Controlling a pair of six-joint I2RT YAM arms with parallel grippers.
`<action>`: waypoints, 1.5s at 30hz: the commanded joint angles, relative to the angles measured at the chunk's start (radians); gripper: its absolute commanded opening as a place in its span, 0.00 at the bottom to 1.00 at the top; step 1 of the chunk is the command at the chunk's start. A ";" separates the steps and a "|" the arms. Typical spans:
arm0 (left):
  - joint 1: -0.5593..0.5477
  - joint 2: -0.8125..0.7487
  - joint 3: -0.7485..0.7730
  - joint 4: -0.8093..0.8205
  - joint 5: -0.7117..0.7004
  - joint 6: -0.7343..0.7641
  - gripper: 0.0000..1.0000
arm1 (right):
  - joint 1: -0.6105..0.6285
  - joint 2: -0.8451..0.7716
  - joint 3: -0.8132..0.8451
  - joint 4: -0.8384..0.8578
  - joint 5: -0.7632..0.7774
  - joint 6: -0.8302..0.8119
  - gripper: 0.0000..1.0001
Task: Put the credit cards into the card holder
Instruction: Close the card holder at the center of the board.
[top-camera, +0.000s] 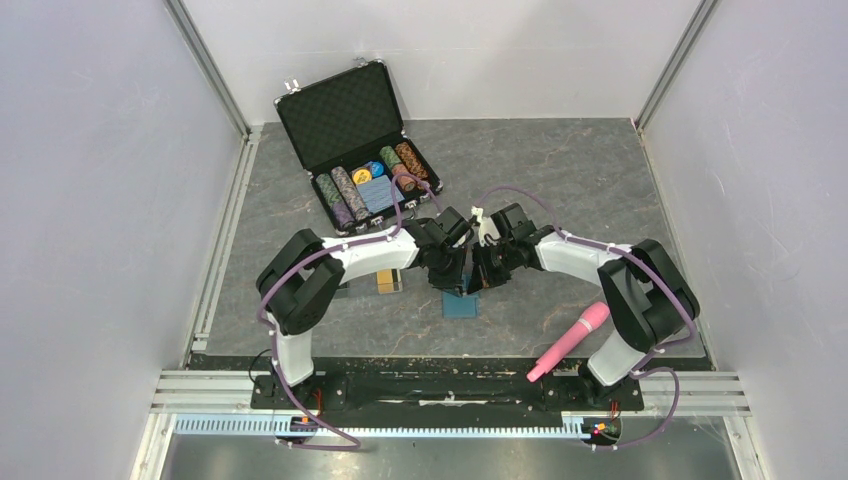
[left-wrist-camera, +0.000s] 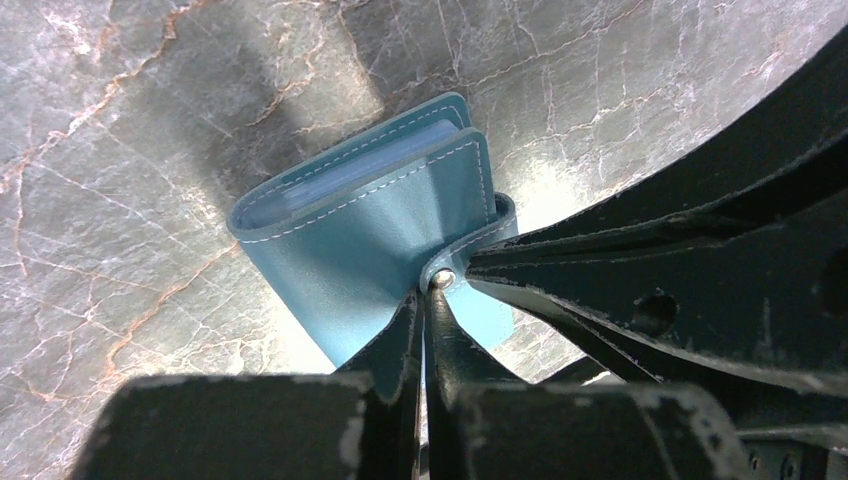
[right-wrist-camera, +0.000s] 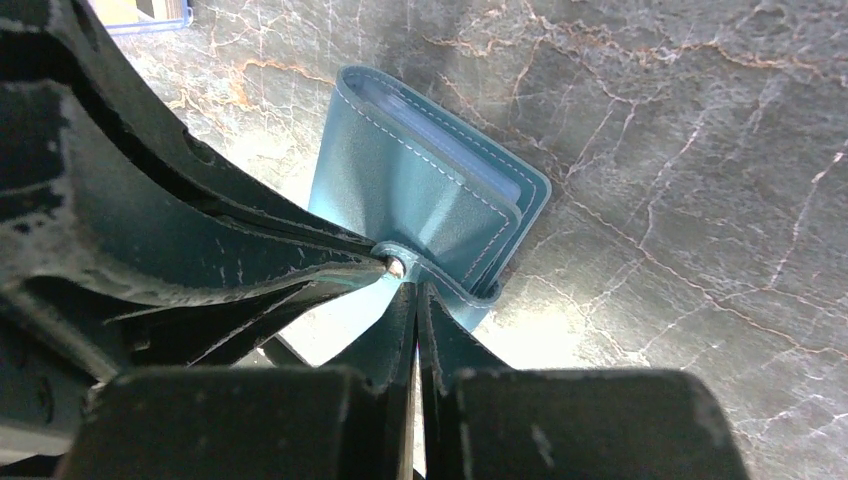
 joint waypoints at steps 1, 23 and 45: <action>-0.031 -0.032 0.010 -0.034 0.002 0.071 0.02 | 0.022 -0.051 0.012 0.112 -0.058 -0.046 0.00; -0.031 -0.050 -0.015 -0.057 -0.044 0.055 0.02 | 0.021 -0.042 -0.014 0.151 -0.104 -0.029 0.00; 0.001 -0.110 -0.004 -0.033 -0.052 0.052 0.02 | -0.020 -0.109 -0.056 0.161 -0.135 0.020 0.00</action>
